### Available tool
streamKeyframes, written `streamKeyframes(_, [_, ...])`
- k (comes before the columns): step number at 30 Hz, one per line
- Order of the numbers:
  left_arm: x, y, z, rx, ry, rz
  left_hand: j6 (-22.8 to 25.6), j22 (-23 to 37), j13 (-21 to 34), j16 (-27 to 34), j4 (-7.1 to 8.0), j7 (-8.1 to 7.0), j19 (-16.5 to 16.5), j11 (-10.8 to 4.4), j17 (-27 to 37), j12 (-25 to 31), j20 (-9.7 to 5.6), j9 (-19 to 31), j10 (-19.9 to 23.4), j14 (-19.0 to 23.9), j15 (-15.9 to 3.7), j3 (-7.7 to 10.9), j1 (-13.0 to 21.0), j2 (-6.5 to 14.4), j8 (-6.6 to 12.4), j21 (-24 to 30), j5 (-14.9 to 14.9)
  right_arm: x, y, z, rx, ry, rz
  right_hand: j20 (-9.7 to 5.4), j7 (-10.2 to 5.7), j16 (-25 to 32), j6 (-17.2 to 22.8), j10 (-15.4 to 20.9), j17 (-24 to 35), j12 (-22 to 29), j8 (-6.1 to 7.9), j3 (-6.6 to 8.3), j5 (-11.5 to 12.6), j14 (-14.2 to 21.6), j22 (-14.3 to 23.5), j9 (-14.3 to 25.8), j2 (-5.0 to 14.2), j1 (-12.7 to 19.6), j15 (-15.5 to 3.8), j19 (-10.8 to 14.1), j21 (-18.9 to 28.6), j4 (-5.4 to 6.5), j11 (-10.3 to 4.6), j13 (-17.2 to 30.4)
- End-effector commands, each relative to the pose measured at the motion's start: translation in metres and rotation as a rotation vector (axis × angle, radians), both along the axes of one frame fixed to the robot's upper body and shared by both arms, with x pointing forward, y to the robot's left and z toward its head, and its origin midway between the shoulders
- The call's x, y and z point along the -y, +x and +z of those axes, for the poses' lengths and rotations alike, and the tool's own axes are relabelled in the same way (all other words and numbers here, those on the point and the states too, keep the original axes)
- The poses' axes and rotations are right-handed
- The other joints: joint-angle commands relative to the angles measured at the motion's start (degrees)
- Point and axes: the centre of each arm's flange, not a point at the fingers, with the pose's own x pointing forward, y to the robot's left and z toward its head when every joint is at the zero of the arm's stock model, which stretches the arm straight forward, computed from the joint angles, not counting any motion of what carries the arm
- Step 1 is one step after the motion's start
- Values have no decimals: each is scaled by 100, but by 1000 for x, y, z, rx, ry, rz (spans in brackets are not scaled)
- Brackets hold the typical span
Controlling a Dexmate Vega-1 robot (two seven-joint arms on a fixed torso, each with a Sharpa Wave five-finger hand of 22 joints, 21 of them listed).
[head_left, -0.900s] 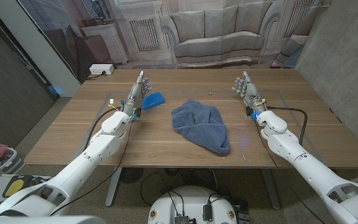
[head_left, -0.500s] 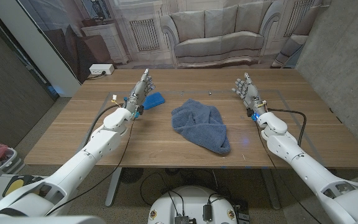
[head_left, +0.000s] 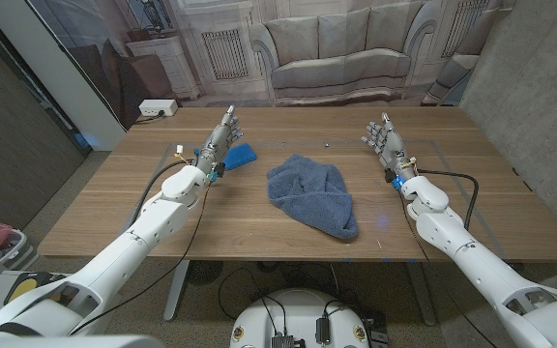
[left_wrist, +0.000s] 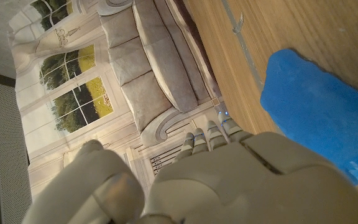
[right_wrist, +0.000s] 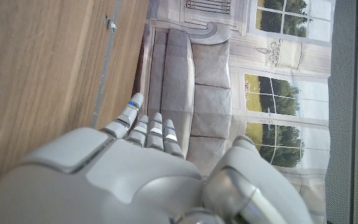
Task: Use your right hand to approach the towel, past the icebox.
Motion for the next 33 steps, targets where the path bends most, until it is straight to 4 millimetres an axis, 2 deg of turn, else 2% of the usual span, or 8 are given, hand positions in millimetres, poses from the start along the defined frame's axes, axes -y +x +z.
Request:
streamKeyframes(1, [-1, -8, -2, 9, 5, 3, 8, 7, 8, 27, 16, -2, -25, -11, 11, 36, -296, 17, -12, 20, 17, 11, 36, 53, 39, -11, 31, -4, -11, 5, 39, -11, 20, -182, -8, 42, 39, 42, 23, 19, 32, 18, 23, 72, 30, 22, 7, 27, -10, 54, -25, -16, 19, 15])
streamKeyframes(19, [-4, -17, -2, 10, 15, 30, 61, 11, 1, 26, 6, -5, 23, -22, 12, 43, -260, 18, 34, 58, 22, 11, 72, 118, 46, -65, 41, -2, -16, 7, 75, -11, 73, -159, -1, 55, 90, 114, 24, 42, 44, 12, 14, 152, 33, 23, 22, 33, 4, 109, -74, -30, 17, 6])
streamKeyframes(33, [-6, -18, -8, 5, 11, 37, 120, 14, -1, 32, -2, -12, 77, -18, 12, 59, -239, 20, 97, 105, 26, 6, 93, 152, 59, -93, 45, -7, -35, 10, 141, -41, 87, -155, -26, 53, 139, 156, 24, 52, 55, 2, 7, 188, 35, 23, 21, 35, -18, 145, -111, -42, 16, 0])
